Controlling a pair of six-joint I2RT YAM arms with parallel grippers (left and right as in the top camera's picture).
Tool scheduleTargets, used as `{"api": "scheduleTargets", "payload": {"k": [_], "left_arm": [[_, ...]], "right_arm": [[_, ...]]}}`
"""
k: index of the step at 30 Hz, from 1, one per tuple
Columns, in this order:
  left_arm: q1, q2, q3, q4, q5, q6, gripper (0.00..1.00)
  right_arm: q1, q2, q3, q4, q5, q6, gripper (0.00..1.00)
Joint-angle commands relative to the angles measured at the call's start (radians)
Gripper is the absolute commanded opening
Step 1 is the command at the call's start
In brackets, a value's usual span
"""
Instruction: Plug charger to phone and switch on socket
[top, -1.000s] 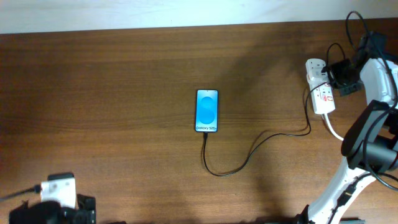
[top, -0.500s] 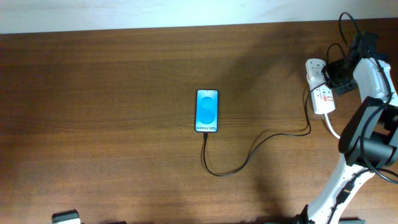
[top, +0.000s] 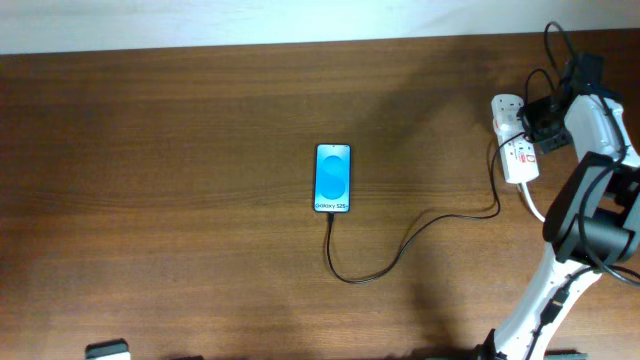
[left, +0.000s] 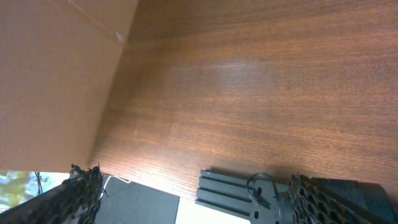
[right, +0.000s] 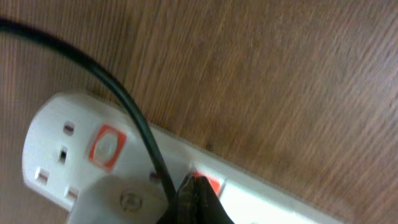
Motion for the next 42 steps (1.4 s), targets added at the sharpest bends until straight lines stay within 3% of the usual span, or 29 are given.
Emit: {"api": "scheduleTargets", "payload": {"k": [1,7,14,32,38,42], "left_arm": [[-0.005,-0.005,0.002,0.0,-0.004,0.011,0.99],[-0.005,-0.005,0.002,0.0,-0.004,0.011,0.99],[-0.005,-0.005,0.002,0.0,-0.004,0.011,0.99],[-0.005,-0.005,0.002,0.0,-0.004,0.011,0.99],[-0.005,-0.006,0.002,0.0,-0.004,0.011,0.99],[-0.005,-0.006,0.002,0.0,-0.004,0.011,0.99]], "right_arm": [[0.063,0.043,0.002,0.002,-0.086,0.008,0.04],[0.056,0.04,0.016,-0.029,-0.079,0.007,0.04],[0.0,0.04,0.151,-0.161,-0.075,0.0,0.04],[0.048,0.118,0.147,-0.19,-0.074,0.003,0.04],[0.022,0.086,0.153,-0.269,0.055,0.011,0.04],[0.001,0.045,0.157,-0.264,0.026,0.008,0.04]]}}
